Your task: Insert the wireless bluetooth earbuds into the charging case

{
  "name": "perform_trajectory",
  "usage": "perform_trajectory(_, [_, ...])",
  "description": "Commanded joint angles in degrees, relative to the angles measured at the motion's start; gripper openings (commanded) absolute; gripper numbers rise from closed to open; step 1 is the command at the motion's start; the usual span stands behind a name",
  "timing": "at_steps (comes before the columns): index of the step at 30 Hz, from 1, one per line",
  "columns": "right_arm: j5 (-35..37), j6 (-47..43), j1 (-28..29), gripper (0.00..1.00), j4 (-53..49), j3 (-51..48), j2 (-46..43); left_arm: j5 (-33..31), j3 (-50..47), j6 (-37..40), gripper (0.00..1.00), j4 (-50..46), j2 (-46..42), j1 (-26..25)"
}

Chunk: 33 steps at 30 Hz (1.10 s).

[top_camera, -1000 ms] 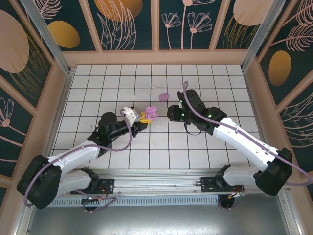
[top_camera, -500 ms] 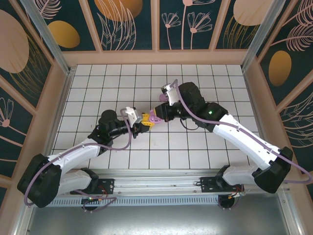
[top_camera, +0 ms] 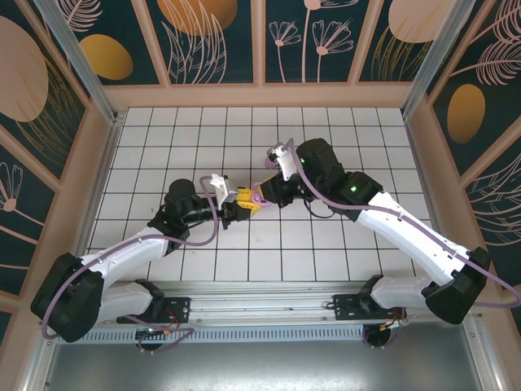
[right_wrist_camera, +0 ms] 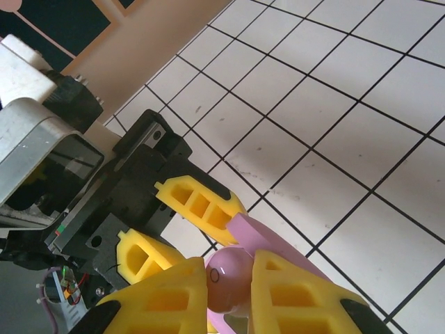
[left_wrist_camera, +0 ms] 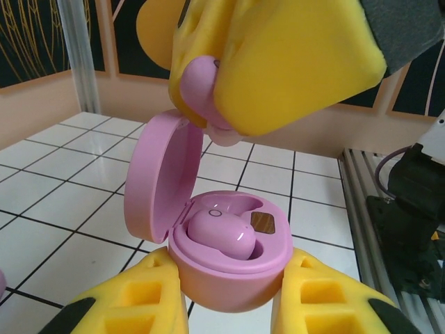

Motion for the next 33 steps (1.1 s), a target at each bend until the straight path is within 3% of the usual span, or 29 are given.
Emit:
perform_trajectory(1, [-1.10, -1.54, 0.30, 0.15, -0.49, -1.49, -1.35, 2.74, 2.30, -1.91, 0.06, 4.58, 0.22, -0.32])
perform_trajectory(16, [3.36, -2.32, 0.21, 0.15, -1.41, 0.02, -3.43, 3.16, 4.33, -6.16, 0.06, 6.19, 1.89, -0.32])
perform_trajectory(33, [1.21, -5.49, -1.30, 0.15, -6.70, -0.08, -3.01, 4.34, 4.02, -7.54, 0.06, 8.11, 1.19, -0.30])
